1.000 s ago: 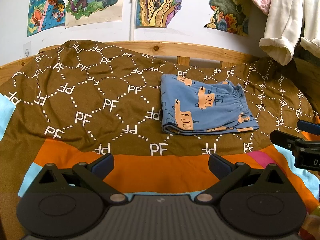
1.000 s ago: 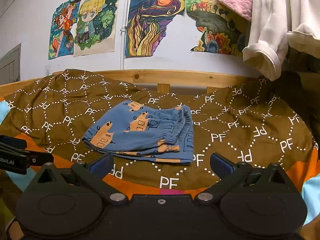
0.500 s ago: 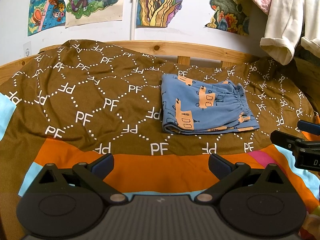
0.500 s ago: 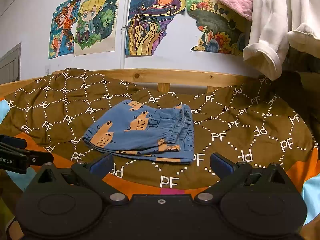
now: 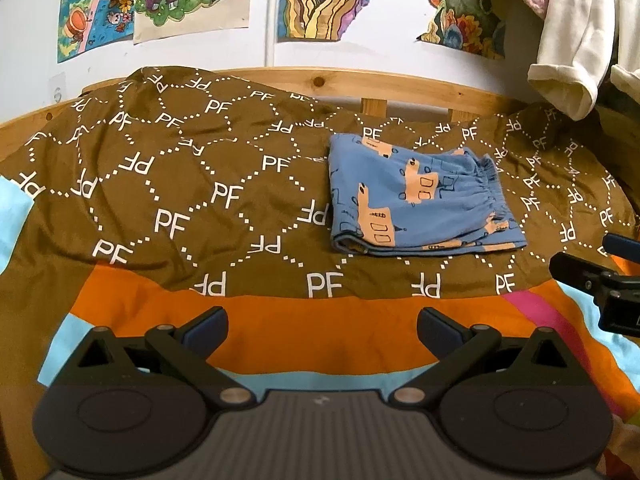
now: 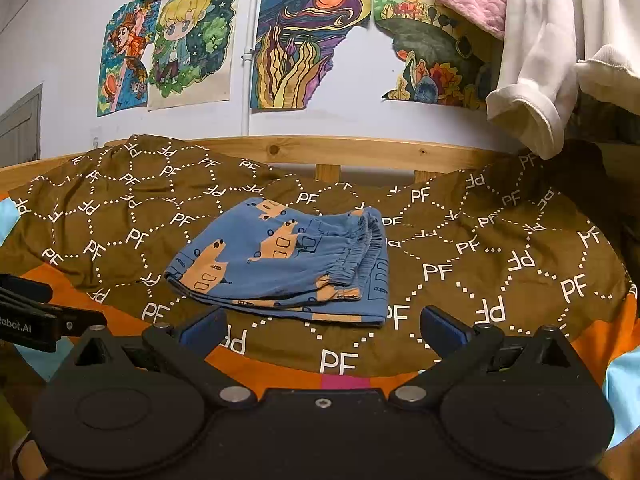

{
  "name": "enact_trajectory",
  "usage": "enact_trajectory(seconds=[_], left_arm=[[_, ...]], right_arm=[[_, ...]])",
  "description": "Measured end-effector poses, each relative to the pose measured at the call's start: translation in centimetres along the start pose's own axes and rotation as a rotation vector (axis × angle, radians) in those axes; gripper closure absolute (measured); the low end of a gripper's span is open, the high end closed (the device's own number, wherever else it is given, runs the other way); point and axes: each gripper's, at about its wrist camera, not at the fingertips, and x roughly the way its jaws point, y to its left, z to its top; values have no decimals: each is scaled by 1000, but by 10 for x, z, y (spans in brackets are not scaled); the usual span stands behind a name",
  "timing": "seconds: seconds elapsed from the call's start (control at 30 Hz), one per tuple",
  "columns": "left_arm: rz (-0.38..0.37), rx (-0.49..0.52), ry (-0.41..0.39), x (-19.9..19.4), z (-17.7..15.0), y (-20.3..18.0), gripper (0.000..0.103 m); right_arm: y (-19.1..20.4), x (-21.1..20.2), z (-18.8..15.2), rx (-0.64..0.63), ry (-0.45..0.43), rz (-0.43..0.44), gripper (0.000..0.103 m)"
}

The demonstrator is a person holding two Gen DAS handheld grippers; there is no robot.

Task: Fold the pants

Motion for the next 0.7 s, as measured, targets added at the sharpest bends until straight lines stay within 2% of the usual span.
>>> enact_trajectory(seconds=[0.7], left_arm=[[9, 7, 14, 0, 1, -2, 0]], right_arm=[[1, 1, 1, -3, 6, 3, 1]])
